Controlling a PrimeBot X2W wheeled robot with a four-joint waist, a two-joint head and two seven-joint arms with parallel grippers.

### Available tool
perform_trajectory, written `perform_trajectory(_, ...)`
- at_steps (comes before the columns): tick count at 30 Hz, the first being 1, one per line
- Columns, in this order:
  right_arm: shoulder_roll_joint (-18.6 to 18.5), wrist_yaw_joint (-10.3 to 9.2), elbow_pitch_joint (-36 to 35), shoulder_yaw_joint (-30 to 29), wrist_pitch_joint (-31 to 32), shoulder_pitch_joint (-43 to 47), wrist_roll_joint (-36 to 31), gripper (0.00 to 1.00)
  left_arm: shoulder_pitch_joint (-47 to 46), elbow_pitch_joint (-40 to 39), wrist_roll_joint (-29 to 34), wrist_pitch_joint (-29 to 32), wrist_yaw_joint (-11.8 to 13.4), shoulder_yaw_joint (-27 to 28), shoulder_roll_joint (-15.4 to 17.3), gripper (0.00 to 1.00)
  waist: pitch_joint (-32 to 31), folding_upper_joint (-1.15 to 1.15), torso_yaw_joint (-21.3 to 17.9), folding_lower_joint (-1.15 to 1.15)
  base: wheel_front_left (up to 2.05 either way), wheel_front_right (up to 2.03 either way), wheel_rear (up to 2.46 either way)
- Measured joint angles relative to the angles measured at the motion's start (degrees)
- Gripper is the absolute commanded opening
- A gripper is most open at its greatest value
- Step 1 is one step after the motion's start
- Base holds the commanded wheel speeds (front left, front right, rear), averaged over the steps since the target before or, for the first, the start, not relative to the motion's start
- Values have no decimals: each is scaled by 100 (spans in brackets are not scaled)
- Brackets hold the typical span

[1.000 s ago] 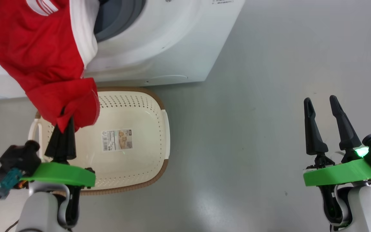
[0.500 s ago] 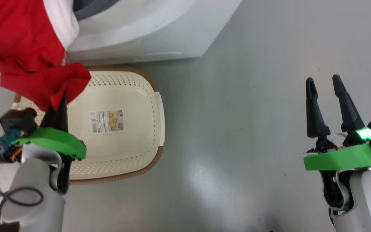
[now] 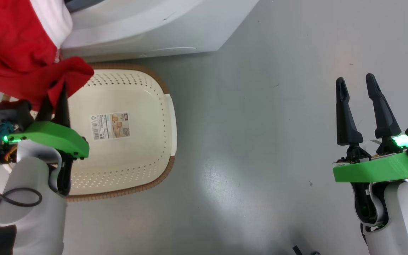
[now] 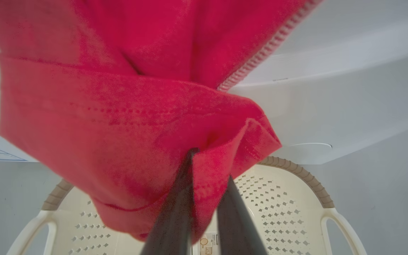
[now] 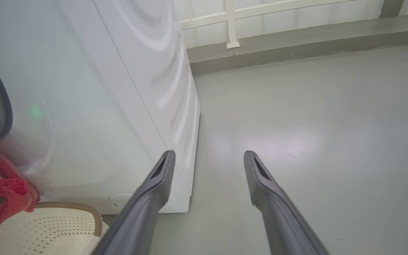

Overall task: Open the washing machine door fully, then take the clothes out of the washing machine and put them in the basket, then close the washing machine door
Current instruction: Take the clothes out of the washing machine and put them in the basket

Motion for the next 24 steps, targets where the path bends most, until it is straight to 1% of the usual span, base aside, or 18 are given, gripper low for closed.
perform_trajectory(9,0,0,25,-63,0,0,-1,100,22,-269,-52,0,0,8,-52,100,-120,0,85,0,0,0,0)
perform_trajectory(19,-2,0,55,-88,0,19,-9,100,514,-1113,-59,0,0,152,-191,100,-357,0,177,0,0,0,0)
perform_trajectory(24,-3,0,71,-87,0,40,-20,100,854,-1705,55,0,-1,285,-197,100,-498,0,220,0,0,0,0)
